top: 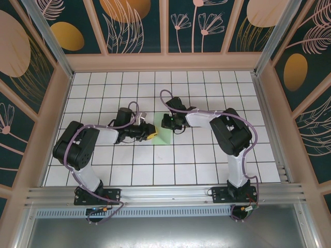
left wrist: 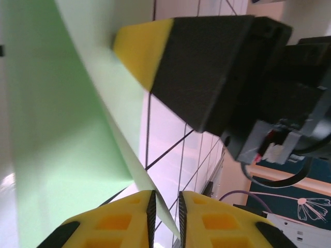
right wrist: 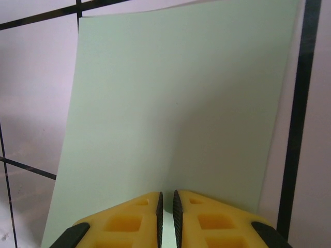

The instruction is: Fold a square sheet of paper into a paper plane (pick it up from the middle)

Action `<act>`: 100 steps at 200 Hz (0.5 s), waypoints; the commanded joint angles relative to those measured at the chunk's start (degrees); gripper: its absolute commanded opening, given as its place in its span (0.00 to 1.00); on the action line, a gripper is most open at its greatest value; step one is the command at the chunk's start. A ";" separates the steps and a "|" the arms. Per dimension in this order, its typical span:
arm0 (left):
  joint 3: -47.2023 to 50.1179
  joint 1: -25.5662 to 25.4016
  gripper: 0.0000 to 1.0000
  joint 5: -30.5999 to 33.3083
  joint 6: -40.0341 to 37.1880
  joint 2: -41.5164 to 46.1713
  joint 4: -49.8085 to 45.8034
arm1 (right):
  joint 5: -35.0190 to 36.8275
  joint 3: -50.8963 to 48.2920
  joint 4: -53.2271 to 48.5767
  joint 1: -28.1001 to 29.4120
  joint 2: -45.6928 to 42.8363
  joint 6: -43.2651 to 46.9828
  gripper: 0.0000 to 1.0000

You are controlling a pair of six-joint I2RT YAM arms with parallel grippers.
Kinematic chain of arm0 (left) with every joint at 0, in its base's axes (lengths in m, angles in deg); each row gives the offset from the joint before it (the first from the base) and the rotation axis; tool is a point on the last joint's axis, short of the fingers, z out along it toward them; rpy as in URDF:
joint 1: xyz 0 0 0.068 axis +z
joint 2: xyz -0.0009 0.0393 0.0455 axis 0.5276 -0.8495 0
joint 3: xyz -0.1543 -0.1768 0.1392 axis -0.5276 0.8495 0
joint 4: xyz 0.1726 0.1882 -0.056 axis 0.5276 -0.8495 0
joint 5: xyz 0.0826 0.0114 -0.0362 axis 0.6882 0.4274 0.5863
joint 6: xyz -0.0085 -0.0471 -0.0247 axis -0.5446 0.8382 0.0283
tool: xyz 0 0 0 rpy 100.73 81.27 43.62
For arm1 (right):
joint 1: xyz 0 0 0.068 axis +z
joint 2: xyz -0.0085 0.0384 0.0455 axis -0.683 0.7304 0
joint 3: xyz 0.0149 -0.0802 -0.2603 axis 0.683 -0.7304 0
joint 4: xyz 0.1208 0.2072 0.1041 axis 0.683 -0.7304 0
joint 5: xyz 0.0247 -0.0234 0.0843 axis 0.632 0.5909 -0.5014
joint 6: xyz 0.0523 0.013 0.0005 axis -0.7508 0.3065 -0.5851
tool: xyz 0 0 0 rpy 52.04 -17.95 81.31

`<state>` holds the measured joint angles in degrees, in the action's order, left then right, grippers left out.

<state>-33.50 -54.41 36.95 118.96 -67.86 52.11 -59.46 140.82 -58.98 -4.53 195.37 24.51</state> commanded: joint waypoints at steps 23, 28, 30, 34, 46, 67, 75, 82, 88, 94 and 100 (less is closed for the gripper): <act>-3.23 -0.80 0.30 -1.50 1.02 -1.83 3.19 | -2.60 -1.27 -1.91 -0.39 1.74 -1.34 0.20; -3.49 -0.94 0.31 -1.34 1.10 -2.14 3.28 | -2.94 -1.23 -1.70 -0.41 1.71 -1.34 0.20; -3.58 -0.97 0.31 -1.34 1.10 -2.31 3.27 | -3.04 -1.31 -1.64 -0.40 1.70 -1.34 0.20; -3.87 -1.11 0.32 -1.19 1.18 -2.53 3.26 | -3.38 -1.35 -1.51 -0.52 1.64 -1.42 0.20; -4.56 -1.38 0.35 -0.84 1.19 -3.26 3.31 | -4.62 -1.45 -0.96 -0.73 1.53 -1.52 0.21; -4.86 -1.60 0.35 0.27 1.01 -4.30 3.26 | -6.12 -1.66 -0.17 -1.49 0.64 -1.84 0.22; -4.70 -1.65 0.35 0.58 1.06 -4.75 3.26 | -6.63 -1.89 0.23 -1.79 -0.05 -1.95 0.22; -4.70 -1.61 0.34 0.77 1.01 -5.19 3.32 | -7.28 -2.14 0.79 -2.04 -0.73 -2.03 0.22; -4.70 -1.60 0.34 0.87 1.08 -5.51 3.28 | -7.87 -2.36 1.33 -2.35 -1.31 -2.21 0.22; -4.70 -1.59 0.32 1.21 1.06 -5.70 3.20 | -8.42 -2.51 1.83 -2.60 -2.12 -2.31 0.23; -4.74 -1.61 0.31 1.48 1.01 -5.95 3.17 | -8.99 -2.66 2.41 -2.90 -2.86 -2.31 0.23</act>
<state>-37.21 -55.81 37.50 120.01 -72.08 54.30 -64.94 139.90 -57.19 -6.37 195.35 23.46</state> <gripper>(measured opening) 0.330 0.224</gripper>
